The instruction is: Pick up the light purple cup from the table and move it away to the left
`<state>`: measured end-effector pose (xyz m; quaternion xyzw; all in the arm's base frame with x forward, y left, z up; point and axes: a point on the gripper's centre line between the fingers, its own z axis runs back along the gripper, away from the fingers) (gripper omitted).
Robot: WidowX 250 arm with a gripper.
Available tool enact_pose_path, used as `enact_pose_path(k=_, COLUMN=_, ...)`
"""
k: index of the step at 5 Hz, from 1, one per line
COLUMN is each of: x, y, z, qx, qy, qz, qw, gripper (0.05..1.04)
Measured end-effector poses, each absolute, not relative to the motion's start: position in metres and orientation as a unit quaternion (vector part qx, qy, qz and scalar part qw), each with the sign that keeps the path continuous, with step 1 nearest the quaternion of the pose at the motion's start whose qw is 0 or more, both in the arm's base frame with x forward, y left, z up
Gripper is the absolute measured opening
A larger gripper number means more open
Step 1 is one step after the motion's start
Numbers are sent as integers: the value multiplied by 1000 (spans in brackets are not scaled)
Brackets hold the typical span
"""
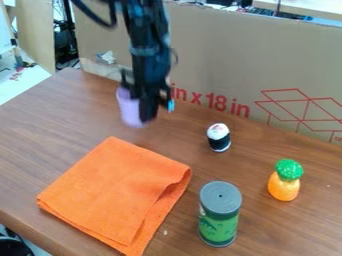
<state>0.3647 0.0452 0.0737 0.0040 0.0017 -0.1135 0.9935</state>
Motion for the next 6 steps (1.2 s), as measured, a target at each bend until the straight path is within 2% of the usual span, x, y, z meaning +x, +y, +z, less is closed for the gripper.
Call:
enact_pose_path(k=1, x=346, y=52, z=125, qx=33, qy=-32, qz=-109, qw=993, gripper=100)
enact_pose_path(k=2, x=325, y=78, z=138, qx=43, qy=-28, qz=-69, qw=996, gripper=100)
enact_pose_path(k=3, x=294, y=124, z=130, qx=68, qy=26, qz=4, qw=997, gripper=100)
enact_pose_path(k=4, x=263, y=170, z=118, qx=60, qy=69, qz=50, qw=995, gripper=100)
enact_pose_path(k=5, x=242, y=196, z=108, qx=57, qy=92, qz=76, qw=991, gripper=100)
enact_pose_path(k=6, x=229, y=213, z=100, qx=56, qy=93, qz=80, qw=991, gripper=100)
